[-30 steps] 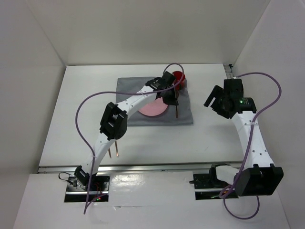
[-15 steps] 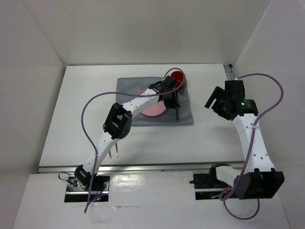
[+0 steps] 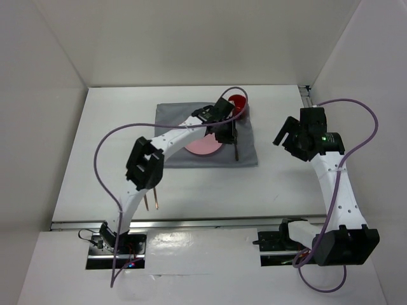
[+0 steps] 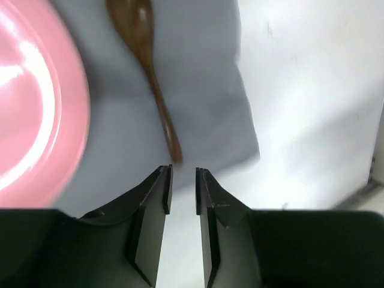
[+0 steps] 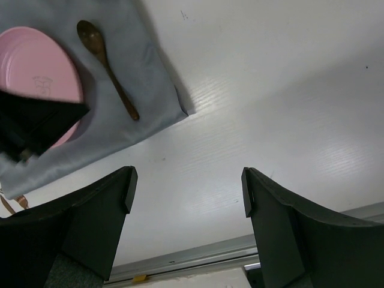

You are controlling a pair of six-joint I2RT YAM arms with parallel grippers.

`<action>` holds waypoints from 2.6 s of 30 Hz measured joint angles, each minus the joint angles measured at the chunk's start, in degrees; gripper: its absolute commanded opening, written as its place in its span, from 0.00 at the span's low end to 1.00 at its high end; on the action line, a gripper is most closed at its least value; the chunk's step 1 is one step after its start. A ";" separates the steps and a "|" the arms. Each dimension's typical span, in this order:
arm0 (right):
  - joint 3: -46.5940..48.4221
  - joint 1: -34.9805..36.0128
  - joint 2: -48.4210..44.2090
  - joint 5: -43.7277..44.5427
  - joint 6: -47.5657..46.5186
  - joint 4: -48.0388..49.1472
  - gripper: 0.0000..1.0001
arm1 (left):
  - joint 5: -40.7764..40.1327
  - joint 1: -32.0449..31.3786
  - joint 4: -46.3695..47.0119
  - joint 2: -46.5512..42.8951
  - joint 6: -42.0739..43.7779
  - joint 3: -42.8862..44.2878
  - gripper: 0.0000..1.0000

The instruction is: Set the dinner table for one person

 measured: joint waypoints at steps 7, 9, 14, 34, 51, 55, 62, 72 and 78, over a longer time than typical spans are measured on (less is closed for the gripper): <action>0.04 -0.09 -0.31 -0.59 0.00 -0.02 0.83 | -9.97 -0.39 -2.29 -40.26 1.18 -34.56 0.47; 0.02 -0.11 -0.31 -1.36 0.00 0.26 0.83 | -13.00 2.64 -3.65 -49.81 1.01 -43.10 0.53; -0.24 -0.11 -0.22 -3.08 0.00 1.33 0.83 | -17.97 13.42 -6.25 -59.67 0.76 -62.03 0.54; -0.70 -0.11 0.61 -5.11 0.02 1.88 0.83 | -13.44 22.10 2.34 -45.70 1.60 -73.72 0.47; -0.76 -0.11 1.77 -5.81 -0.02 3.21 0.83 | -22.53 21.70 -9.22 -46.84 1.79 -60.59 0.00; -0.76 -0.11 2.12 -6.62 0.00 3.87 0.83 | -26.01 18.73 -11.69 -43.08 4.35 -48.30 0.00; -0.72 -0.11 2.38 -7.26 0.00 3.96 0.83 | -27.28 18.08 -14.29 -21.92 8.90 -25.66 0.00; -0.57 -0.11 2.38 -7.06 -0.02 3.89 0.83 | -26.51 20.46 -17.00 -2.60 14.56 -7.87 0.22; -0.57 -0.11 2.38 -6.71 -0.02 3.87 0.83 | -25.64 21.51 -17.42 -1.55 15.17 -5.07 0.65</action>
